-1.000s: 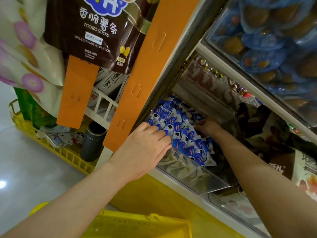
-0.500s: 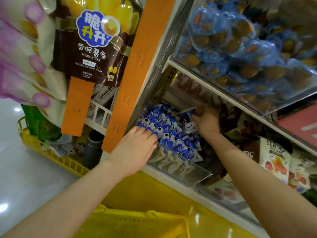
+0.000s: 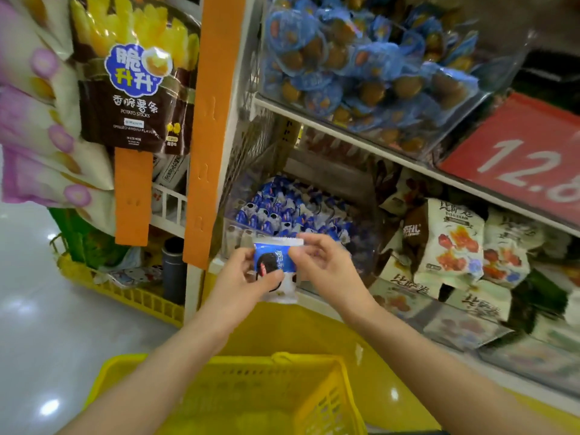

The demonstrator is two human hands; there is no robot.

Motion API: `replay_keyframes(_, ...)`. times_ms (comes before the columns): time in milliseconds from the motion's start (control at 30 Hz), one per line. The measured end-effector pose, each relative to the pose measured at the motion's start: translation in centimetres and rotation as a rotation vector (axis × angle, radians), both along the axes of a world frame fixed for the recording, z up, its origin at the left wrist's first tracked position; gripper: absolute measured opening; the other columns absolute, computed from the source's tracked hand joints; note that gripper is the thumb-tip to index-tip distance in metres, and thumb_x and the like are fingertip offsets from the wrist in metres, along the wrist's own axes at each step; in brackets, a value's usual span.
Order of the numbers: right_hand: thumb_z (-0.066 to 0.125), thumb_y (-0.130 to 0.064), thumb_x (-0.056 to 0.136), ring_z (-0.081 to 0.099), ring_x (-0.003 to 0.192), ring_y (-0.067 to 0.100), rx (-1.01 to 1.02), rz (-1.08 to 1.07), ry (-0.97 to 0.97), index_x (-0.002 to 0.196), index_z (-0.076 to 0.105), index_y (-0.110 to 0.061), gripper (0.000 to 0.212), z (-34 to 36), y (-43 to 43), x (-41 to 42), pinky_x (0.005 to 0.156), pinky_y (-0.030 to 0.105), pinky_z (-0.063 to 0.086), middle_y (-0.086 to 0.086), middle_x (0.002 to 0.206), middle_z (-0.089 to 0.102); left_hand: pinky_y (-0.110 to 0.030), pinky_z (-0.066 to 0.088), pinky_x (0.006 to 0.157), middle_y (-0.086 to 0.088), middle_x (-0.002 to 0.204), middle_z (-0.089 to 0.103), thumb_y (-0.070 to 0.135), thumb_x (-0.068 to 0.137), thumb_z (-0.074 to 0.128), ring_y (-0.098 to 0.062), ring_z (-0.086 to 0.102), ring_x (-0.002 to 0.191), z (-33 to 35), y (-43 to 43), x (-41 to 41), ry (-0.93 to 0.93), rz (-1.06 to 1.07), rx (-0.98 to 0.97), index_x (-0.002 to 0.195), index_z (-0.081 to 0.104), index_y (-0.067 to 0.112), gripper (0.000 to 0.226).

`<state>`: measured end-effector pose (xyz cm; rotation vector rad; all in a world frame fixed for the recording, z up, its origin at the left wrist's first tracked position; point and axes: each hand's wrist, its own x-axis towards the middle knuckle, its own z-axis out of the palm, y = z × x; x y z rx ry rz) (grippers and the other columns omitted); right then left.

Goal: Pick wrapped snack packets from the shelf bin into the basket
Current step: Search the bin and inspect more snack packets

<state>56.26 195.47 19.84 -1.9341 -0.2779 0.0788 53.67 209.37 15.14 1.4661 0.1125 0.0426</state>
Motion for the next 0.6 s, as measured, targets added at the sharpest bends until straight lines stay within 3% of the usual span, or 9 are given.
replay_keyframes(33,0.059,-0.018,0.089,0.060,0.075,0.005,-0.001,0.034,0.055,0.095,0.058,-0.013,0.007,-0.5,-0.3,-0.4,0.069,0.018,0.054,0.001,0.085,0.062,-0.026,0.049,0.080,0.003,0.107,0.063,0.013,0.080,0.069,-0.012,0.061,0.096,-0.4,0.0,-0.4,0.029,-0.027,0.027,0.110,0.052,0.022,0.035)
replay_keyframes(133,0.058,-0.010,0.089,0.057,0.063,0.001,0.016,0.075,0.138,0.078,0.057,-0.009,0.012,-2.2,-1.1,-1.6,0.059,0.014,0.052,0.004,0.076,0.060,-0.017,0.049,0.068,0.000,0.095,0.065,0.004,0.076,0.072,-0.004,0.063,0.078,-1.5,-0.3,-1.6,0.073,-0.119,0.110,0.097,0.054,0.022,0.033)
replay_keyframes(267,0.056,-0.007,0.090,0.056,0.065,0.008,0.022,0.082,0.211,0.082,0.057,-0.014,0.011,-4.2,-1.6,-2.8,0.056,0.014,0.050,0.011,0.083,0.058,-0.014,0.046,0.059,0.001,0.083,0.063,0.011,0.083,0.066,-0.003,0.060,0.067,-2.9,-1.1,-2.7,0.056,-0.127,0.178,0.090,0.053,0.022,0.019)
replay_keyframes(367,0.055,-0.009,0.091,0.059,0.067,0.008,0.082,0.084,0.266,0.085,0.057,-0.019,0.011,-5.4,-1.0,-3.3,0.059,0.018,0.053,0.011,0.089,0.058,-0.014,0.041,0.052,0.000,0.070,0.059,0.018,0.091,0.055,-0.006,0.056,0.060,-3.4,-1.6,-2.9,0.061,0.002,0.164,0.084,0.055,0.017,0.007)
replay_keyframes(500,0.058,-0.016,0.090,0.058,0.073,0.010,-0.005,0.046,0.123,0.084,0.061,-0.017,0.007,-6.5,-0.5,-3.1,0.071,0.033,0.053,0.005,0.083,0.064,-0.017,0.041,0.049,-0.004,0.065,0.058,0.024,0.093,0.052,-0.011,0.055,0.059,-3.7,-1.4,-2.9,0.077,0.099,0.126,0.077,0.056,0.013,0.020)
replay_keyframes(600,0.066,-0.013,0.083,0.056,0.071,0.000,-0.157,0.076,-0.112,0.079,0.063,-0.022,0.010,-6.6,-0.8,-3.0,0.067,0.016,0.047,-0.012,0.076,0.061,-0.020,0.044,0.050,-0.008,0.067,0.059,0.025,0.093,0.052,-0.016,0.059,0.061,-4.1,-1.6,-3.1,0.111,0.099,0.118,0.074,0.054,0.012,0.023)
